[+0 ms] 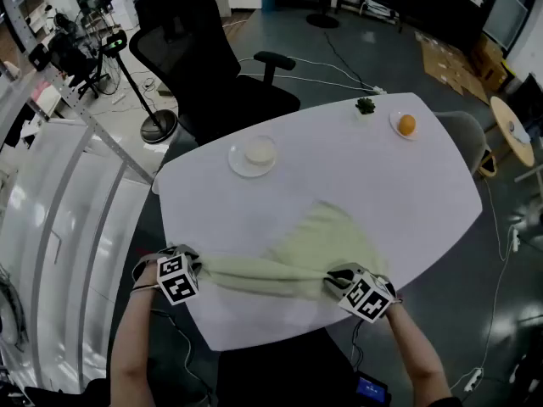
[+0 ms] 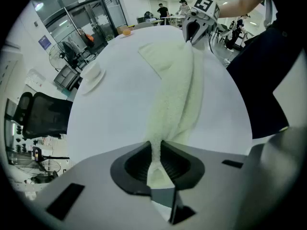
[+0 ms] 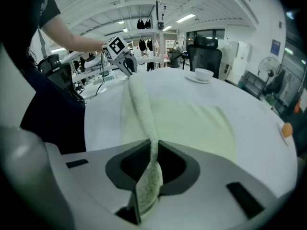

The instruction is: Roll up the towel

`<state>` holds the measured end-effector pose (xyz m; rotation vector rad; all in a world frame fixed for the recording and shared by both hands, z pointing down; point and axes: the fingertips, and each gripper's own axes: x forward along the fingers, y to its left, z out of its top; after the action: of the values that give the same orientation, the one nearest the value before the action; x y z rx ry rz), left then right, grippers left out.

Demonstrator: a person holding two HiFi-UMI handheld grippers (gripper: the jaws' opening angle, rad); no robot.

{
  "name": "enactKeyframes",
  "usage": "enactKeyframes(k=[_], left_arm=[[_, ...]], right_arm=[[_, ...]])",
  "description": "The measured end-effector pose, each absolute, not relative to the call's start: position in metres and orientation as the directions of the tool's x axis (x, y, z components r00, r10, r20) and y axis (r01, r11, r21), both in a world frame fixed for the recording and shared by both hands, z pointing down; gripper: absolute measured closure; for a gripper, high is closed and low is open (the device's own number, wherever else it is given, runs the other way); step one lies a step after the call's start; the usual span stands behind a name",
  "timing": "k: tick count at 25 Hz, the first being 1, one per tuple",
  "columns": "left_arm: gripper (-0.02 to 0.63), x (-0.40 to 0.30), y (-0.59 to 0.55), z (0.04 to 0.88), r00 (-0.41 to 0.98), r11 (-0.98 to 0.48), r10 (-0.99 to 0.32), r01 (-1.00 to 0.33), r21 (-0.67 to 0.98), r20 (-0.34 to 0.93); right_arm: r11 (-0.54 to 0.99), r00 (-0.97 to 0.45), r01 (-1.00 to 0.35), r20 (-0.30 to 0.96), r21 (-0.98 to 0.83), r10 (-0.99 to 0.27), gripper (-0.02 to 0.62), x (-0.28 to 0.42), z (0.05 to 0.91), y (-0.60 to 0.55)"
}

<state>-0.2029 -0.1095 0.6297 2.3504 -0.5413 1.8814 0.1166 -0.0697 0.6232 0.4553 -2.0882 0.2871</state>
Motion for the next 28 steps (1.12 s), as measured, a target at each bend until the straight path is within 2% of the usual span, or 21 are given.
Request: enactKeyframes(k=[9,13,16,18,24,28], left_arm=[[0.524,-0.201,-0.133,0.645,0.115,-0.937,-0.223,-0.299,-0.180,0.968],[0.479,-0.202,-0.139,0.644,0.104,-0.926,-0.285,-0.287,-0.246,0.953],[0.411,-0.202,-0.145,0.633,0.128,-0.903,-0.331,-0.331,-0.275,0.935],[0.403,-0.202,-0.146,0.622,0.149,-0.889,-0.364,-0.349,-0.295,0.920],[0.394,-0.190,-0.144,0.582,0.225,-0.870,-0.452,-0.323,-0.372,0.863],[0.344,-0.174,-0.127,0.566,0.296,-0.888,-0.444,-0.271,-0.372,0.845]], right_arm=[[0.918,-0.449,-0.397,0.868,0.019,-0.212,0.538,0.121,0.639,-0.090],[0.915,-0.434,-0.399,0.867,0.058,-0.245,0.517,0.123,0.641,-0.095],[0.904,-0.434,-0.419,0.857,0.082,-0.279,0.448,0.126,0.634,-0.100],[0.895,-0.431,-0.433,0.847,0.109,-0.312,0.409,0.129,0.625,-0.102],[0.860,-0.390,-0.462,0.822,0.215,-0.415,0.394,0.143,0.595,-0.094],[0.842,-0.362,-0.479,0.818,0.249,-0.447,0.390,0.149,0.584,-0.076]])
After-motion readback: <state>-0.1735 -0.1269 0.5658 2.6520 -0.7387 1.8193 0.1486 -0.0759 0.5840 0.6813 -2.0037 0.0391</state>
